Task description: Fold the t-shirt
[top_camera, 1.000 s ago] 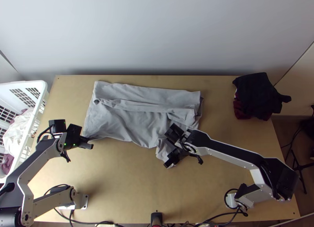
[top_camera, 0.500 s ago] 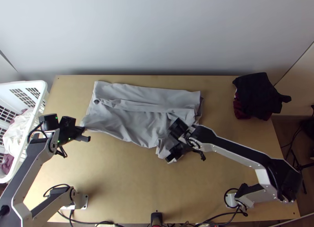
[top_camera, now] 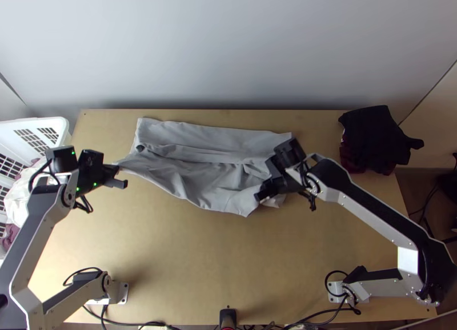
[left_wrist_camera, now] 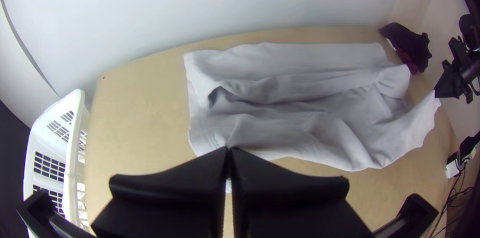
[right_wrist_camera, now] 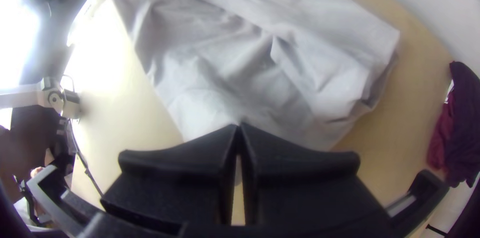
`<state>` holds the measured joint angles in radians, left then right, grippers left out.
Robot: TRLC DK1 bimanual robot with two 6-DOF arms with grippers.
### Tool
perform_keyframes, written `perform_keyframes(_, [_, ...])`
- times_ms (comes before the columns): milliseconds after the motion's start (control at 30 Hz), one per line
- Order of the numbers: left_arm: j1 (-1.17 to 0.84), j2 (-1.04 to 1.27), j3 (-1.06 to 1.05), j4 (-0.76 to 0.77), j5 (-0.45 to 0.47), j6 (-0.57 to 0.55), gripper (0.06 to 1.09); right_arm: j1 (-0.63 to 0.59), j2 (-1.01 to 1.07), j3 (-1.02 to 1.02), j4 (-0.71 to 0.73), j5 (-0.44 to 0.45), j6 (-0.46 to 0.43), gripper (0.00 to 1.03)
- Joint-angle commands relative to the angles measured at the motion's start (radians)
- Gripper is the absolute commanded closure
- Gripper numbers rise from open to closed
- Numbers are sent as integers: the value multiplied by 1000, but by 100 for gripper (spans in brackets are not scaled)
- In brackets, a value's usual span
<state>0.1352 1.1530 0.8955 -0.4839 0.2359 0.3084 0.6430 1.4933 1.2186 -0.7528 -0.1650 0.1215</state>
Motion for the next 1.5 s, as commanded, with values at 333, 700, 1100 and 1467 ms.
perform_keyframes(333, [1, 393, 378, -41, -41, -2, 103, -299, 193, 294, 4, -25, -91, 100])
perform_keyframes(700, [-59, 663, 637, -87, -96, -71, 103, -414, 387, 483, 52, -36, -79, 100])
perform_keyframes(1100, [-62, 932, 812, -105, -167, -94, 102, -430, 634, 641, 75, -36, -59, 100])
perform_keyframes(1467, [-3, 1002, 905, -179, -168, -91, 10, -470, 700, 637, 102, -31, -57, 32])
